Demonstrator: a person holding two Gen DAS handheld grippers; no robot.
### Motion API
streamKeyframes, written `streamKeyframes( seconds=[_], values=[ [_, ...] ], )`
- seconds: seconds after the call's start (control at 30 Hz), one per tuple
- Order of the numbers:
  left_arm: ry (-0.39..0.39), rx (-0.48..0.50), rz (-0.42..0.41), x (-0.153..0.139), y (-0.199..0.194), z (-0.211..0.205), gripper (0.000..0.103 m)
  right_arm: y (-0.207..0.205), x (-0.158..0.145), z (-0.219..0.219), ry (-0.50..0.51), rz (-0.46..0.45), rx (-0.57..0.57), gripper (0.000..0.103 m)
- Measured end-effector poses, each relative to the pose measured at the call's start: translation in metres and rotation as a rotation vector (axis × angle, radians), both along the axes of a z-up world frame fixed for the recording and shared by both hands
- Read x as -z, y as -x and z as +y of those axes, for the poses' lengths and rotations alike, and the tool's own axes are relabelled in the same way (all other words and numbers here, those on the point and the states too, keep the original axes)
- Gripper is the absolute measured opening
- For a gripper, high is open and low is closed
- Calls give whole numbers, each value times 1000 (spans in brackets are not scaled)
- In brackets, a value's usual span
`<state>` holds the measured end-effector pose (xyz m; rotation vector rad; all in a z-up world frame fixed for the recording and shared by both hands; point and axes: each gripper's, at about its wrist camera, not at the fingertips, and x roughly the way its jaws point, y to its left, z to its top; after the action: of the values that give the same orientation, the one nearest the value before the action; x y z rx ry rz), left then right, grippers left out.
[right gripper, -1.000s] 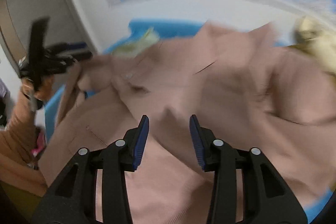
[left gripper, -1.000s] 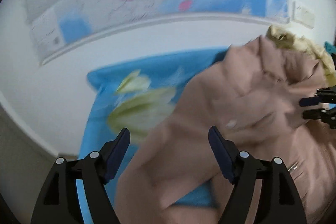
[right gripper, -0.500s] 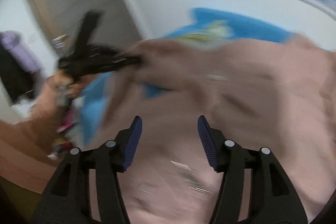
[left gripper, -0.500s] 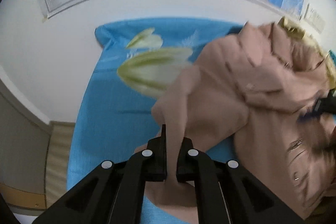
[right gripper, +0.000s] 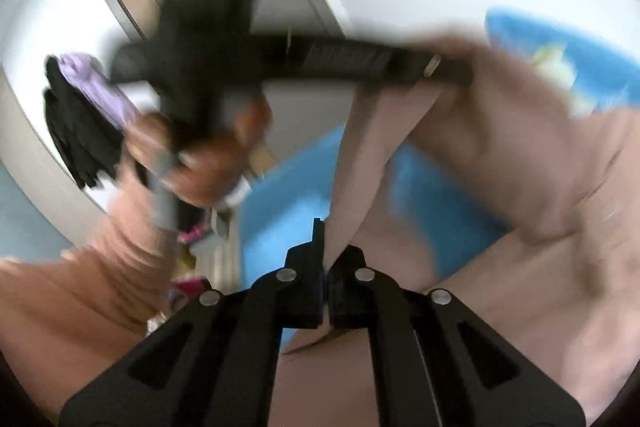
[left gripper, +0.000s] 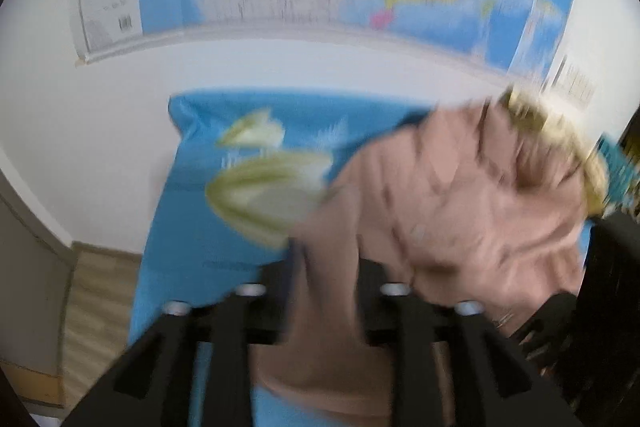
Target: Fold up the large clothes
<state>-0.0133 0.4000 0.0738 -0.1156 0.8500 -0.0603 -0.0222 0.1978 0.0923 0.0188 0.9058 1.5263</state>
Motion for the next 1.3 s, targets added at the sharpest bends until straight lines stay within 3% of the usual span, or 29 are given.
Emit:
streamKeyframes(
  seconds=[0.1,0.2,0.3,0.43,0.47,0.53,0.57,0.6,0.73,0.8,0.87,0.93,1.0,1.03,1.07,1.23,1.3],
  values=[
    [112,-4,-126,-32,10,6,57,-29,-44,-52,-64,-35,72,2],
    [138,4,-181,-44,14,0,58,-61,-70,-115,-38,-72,181,2],
    [64,46,-132,-28,6,-27,58,-91,-65,-165,68,-85,285,2],
    [2,127,-6,20,-11,-68,58,-133,-14,-211,299,-38,450,8],
    [-31,145,26,37,-17,-82,58,-142,3,-221,351,-10,472,12],
    [-76,174,88,65,-26,-101,58,-148,29,-238,379,46,530,33],
    [-80,189,128,80,-32,-110,57,-149,36,-249,379,44,580,52],
    [-69,202,159,91,-36,-116,57,-149,36,-257,365,36,606,64],
    [-96,219,180,110,-42,-127,57,-116,34,-293,237,22,638,74],
    [-99,213,172,111,-45,-129,57,-101,39,-293,263,-38,646,81],
    [-97,208,166,108,-47,-128,57,-94,56,-285,325,-56,661,80],
    [-99,196,168,110,-50,-129,57,-94,73,-281,352,-18,668,70],
    [-93,185,173,111,-52,-129,57,-99,86,-275,373,13,663,34],
    [-94,178,176,112,-53,-130,57,-99,90,-277,373,30,654,23],
    [-100,171,176,113,-53,-131,57,-100,89,-277,358,48,644,3],
    [-122,154,160,109,-48,-130,57,-91,23,-325,163,34,676,3],
    [-148,150,153,110,-47,-129,57,-95,0,-344,150,12,720,3]
  ],
)
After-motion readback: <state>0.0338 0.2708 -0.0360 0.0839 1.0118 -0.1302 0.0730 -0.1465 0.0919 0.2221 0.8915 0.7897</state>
